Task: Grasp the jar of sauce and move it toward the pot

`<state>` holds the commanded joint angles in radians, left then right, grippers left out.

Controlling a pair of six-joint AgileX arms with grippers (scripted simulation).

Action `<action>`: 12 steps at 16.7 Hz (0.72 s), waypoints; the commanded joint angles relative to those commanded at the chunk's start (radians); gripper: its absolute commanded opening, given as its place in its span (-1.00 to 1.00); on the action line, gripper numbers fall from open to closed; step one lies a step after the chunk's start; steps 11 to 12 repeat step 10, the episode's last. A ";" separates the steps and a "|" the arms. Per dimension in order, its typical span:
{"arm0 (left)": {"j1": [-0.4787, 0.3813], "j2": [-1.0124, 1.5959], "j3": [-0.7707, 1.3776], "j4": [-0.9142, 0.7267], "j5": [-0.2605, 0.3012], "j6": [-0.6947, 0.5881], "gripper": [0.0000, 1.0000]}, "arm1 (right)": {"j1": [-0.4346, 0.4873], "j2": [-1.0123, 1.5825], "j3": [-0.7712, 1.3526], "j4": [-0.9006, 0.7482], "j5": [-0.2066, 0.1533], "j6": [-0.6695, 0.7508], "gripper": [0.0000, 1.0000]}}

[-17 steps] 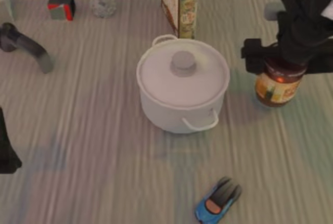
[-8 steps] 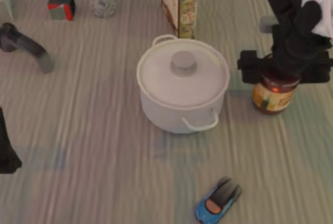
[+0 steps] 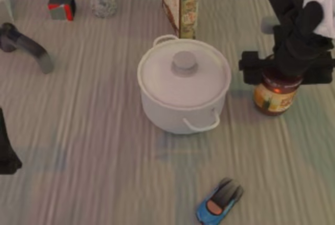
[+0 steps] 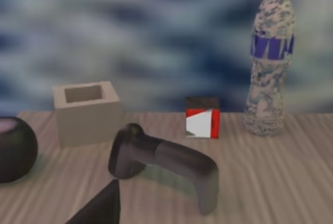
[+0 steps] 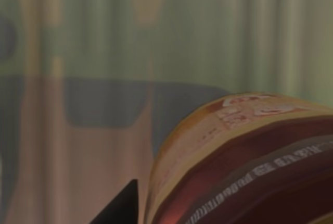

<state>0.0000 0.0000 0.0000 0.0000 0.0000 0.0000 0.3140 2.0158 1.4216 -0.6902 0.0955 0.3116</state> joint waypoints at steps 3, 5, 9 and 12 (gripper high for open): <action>0.000 0.000 0.000 0.000 0.000 0.000 1.00 | 0.000 0.000 0.000 0.000 0.000 0.000 0.81; 0.000 0.000 0.000 0.000 0.000 0.000 1.00 | 0.000 0.000 0.000 0.000 0.000 0.000 1.00; 0.000 0.000 0.000 0.000 0.000 0.000 1.00 | 0.000 0.000 0.000 0.000 0.000 0.000 1.00; 0.000 0.000 0.000 0.000 0.000 0.000 1.00 | 0.000 0.000 0.000 0.000 0.000 0.000 1.00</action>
